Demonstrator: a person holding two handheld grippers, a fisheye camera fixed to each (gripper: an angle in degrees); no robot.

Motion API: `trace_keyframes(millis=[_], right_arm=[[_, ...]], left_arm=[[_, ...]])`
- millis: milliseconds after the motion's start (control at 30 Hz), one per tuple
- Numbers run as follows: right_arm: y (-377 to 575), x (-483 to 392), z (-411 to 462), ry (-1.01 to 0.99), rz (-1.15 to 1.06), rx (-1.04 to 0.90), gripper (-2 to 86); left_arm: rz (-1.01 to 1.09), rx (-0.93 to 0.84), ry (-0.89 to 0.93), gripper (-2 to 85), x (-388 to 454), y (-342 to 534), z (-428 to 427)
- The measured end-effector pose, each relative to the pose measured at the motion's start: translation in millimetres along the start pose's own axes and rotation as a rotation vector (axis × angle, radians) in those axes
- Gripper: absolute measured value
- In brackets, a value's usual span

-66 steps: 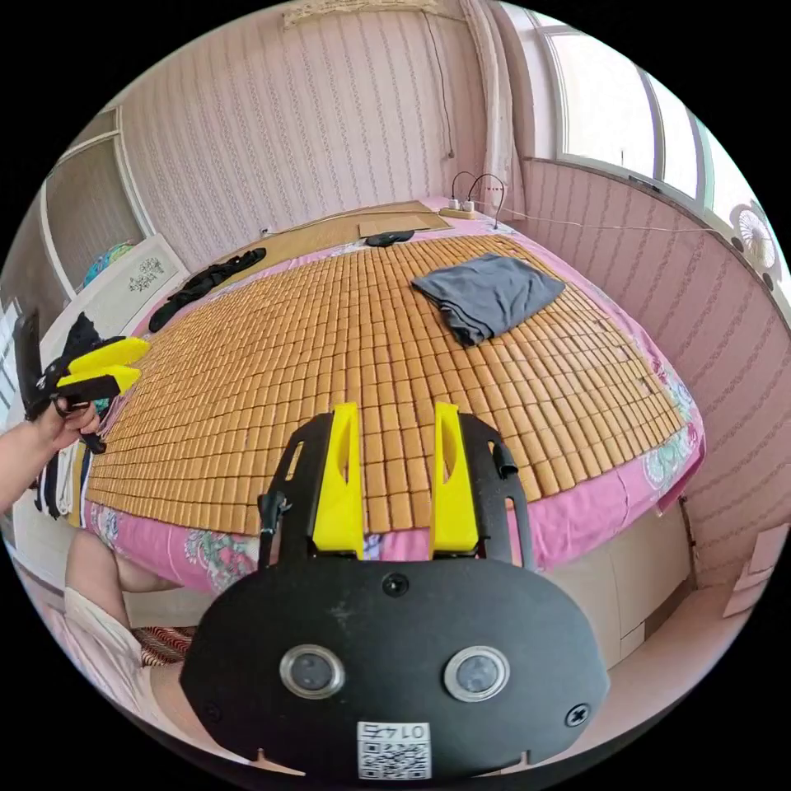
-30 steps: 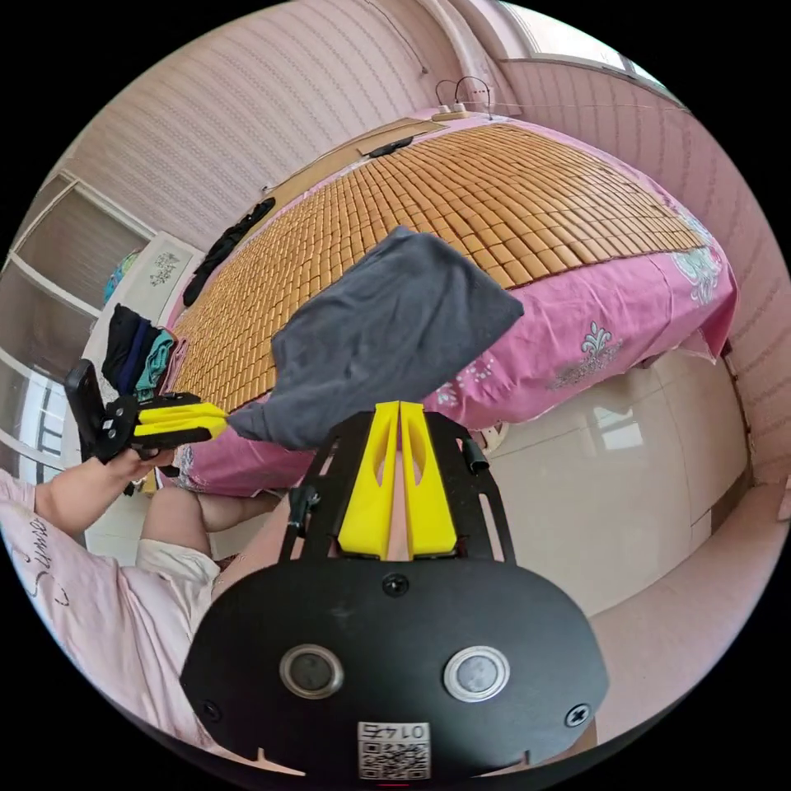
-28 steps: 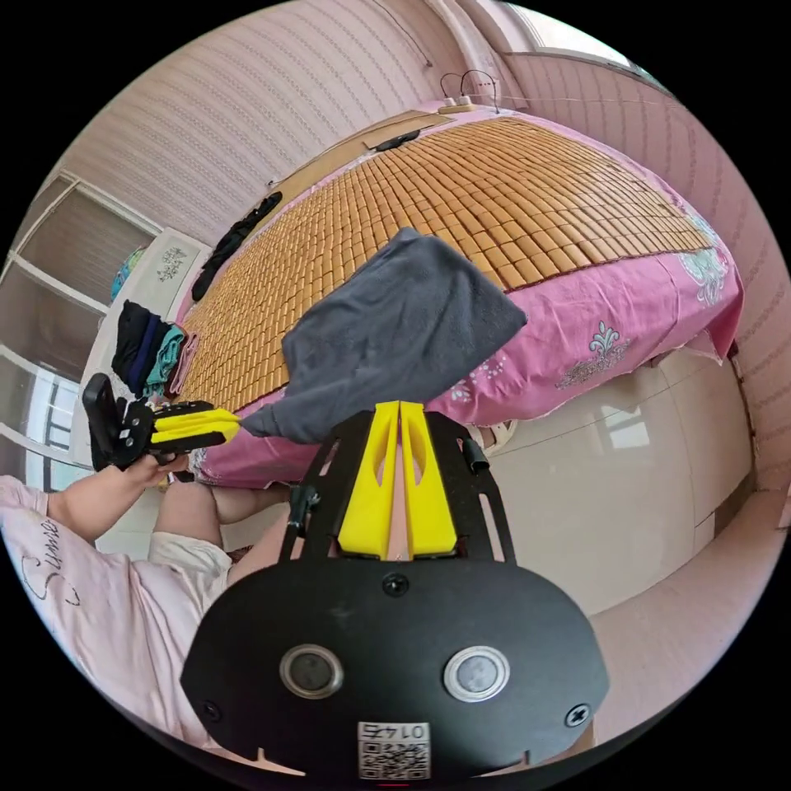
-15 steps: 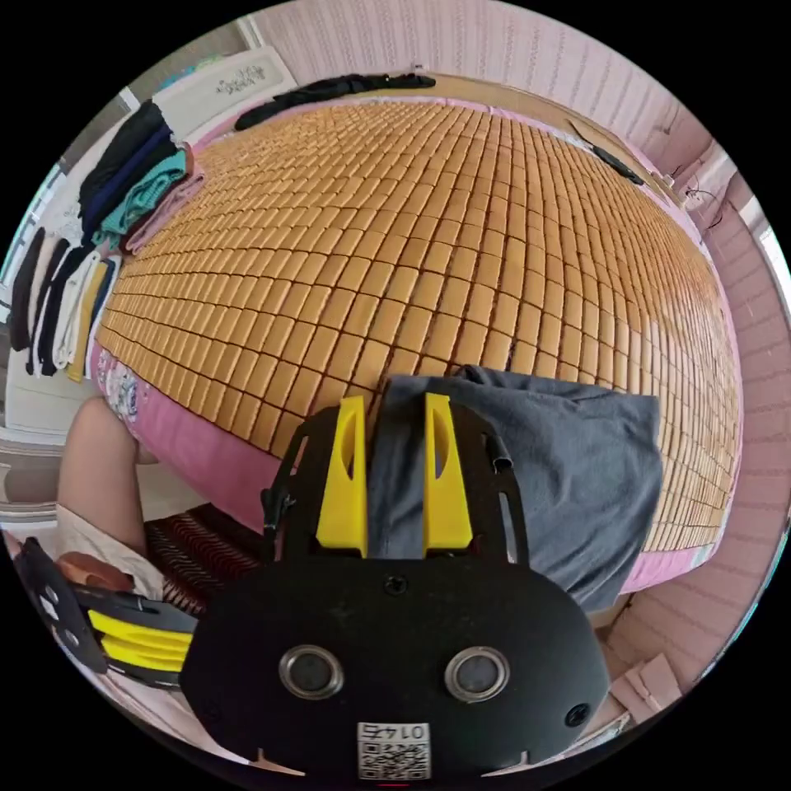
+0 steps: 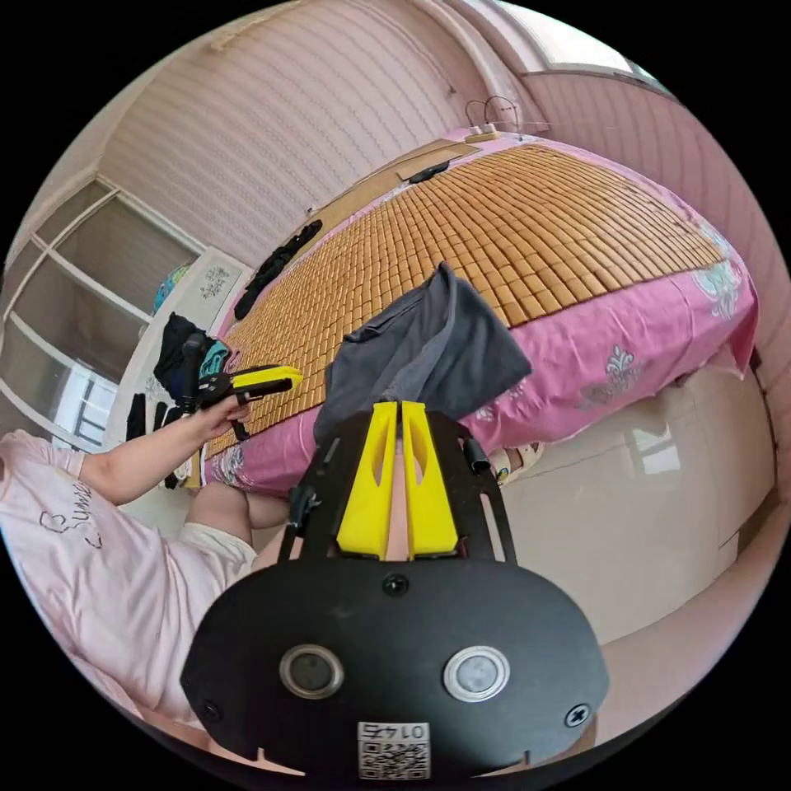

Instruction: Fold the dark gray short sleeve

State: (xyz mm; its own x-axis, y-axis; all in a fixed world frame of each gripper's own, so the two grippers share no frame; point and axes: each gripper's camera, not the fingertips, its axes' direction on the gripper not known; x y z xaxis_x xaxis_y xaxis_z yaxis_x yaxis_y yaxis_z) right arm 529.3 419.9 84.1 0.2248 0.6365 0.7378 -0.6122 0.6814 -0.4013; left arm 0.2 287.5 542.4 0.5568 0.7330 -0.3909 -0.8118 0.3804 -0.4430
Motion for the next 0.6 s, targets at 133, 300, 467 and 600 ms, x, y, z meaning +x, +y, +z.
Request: trace_keyframes(millis=[133, 300, 467, 600], right_arm=[[37.9, 7.4, -40.0, -0.031, 0.050, 0.054, 0.4], [72.3, 3.5, -69.3, -0.022, 0.035, 0.079, 0.3], [93.3, -24.8, -103.3, -0.054, -0.084, 0.162, 0.3], [110.3, -57.8, -149.5, -0.028, -0.189, 0.263, 0.2]], left_arm=[[0.089, -0.033, 0.026, 6.5, 17.5, -7.5, 28.0], [0.241, -0.089, -0.064, 0.7, 52.9, 16.4, 33.6], [0.182, 0.070, -0.014, -0.3, 53.0, 72.7, -20.1], [0.067, 0.282, 0.042, -0.7, 46.5, 160.2, -99.1]])
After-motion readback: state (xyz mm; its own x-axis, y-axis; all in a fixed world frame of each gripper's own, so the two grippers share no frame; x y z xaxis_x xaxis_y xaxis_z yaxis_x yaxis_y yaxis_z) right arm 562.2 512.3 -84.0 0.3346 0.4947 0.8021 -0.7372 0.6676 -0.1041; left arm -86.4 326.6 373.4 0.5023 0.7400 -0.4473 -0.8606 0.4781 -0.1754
